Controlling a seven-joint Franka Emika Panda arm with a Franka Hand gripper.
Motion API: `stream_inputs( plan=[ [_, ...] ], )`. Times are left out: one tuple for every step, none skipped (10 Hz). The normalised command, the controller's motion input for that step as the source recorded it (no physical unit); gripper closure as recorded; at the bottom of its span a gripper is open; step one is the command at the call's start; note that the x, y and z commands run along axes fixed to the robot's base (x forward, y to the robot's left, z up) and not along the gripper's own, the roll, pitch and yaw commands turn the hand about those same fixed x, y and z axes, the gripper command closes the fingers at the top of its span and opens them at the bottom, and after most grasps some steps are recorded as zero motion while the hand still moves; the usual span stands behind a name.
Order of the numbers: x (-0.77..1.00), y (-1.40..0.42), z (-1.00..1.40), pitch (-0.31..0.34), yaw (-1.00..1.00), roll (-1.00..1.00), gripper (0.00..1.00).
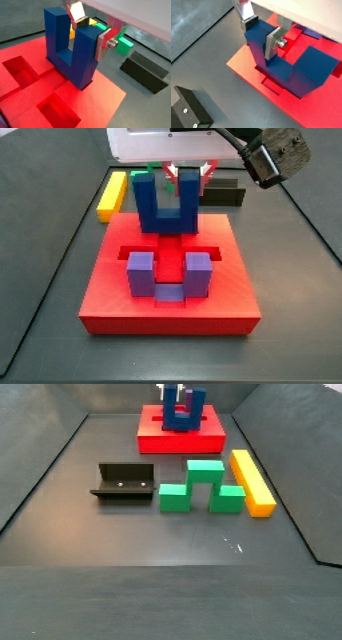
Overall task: Pick up the blue object. Move up. Place the blue object on the fixture. Regrasp the blue object. Move to above the board. Insert the blue object.
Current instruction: Insert the blue object.
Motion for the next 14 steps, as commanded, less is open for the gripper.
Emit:
stream_inputs(
  plan=[
    [0.19,0.00,0.08,0.104,0.00,0.24,1.00],
    [0.09,0.00,0.00,0.083,0.00,0.17,1.00],
    [0.03,-0.03,-0.04,0.041,0.00,0.18,1.00],
    [0.08,-0.04,-0.17,0.034,0.01,0.29,1.00],
    [0.00,-0.04,-0.16,0.006,0.12,0.31,1.00],
    [0.04,-0.07,0.00,0.013,0.19,0.28,1.00],
    [0.00,-0.04,0.00,0.009,0.20,0.31,1.00],
    [0.00,0.00,0.00,0.000,0.28,0.29,1.00],
    [0.04,-0.02,0.00,0.003,0.29,0.24,1.00],
    [0.00,0.00,0.00,0.000,0.24,0.22,1.00],
    [0.00,0.00,0.00,0.009,0.11,0.21,1.00],
    [0.05,0.00,0.01,0.049,0.00,0.24,1.00],
    [0.05,-0.05,-0.07,0.027,0.00,0.21,1.00],
    [0.05,-0.12,-0.33,0.000,-0.01,0.18,1.00]
  ],
)
